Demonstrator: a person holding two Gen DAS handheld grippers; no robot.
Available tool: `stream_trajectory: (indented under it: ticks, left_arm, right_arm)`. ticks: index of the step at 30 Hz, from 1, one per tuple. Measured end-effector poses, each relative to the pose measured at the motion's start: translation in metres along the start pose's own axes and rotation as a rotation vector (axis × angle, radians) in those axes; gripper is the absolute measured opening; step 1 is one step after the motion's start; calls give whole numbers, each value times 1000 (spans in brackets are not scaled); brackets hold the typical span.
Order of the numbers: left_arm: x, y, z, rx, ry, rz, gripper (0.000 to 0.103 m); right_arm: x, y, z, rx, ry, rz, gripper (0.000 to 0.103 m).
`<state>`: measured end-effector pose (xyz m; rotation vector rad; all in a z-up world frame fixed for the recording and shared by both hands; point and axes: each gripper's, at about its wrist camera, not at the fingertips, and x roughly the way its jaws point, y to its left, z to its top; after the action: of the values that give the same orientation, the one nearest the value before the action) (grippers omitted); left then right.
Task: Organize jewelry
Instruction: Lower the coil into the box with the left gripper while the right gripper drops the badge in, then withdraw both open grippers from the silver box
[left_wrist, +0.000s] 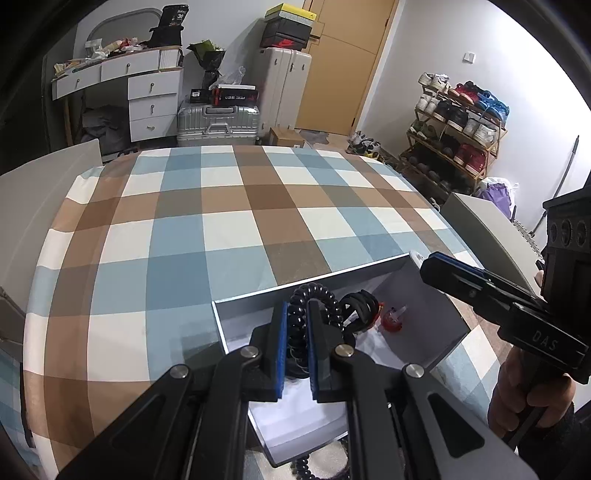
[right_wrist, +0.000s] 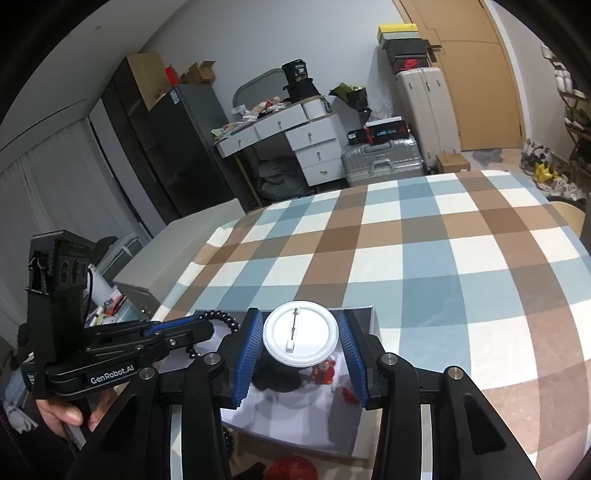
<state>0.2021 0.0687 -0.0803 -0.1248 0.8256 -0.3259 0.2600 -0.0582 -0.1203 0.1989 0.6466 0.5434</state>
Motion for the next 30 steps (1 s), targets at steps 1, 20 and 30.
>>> stream_trajectory:
  ticks: [1, 20, 30]
  left_arm:
    - [0, 0, 0, -3, -1, -1, 5]
    - [-24, -10, -2, -15, -54, 8, 43]
    - [-61, -27, -13, 13, -140, 47, 65]
  right_arm:
    - [1, 0, -1, -6, 5, 1, 42]
    - [-42, 4, -3, 7, -115, 5, 70]
    - [-89, 29, -13, -51, -179, -3, 92]
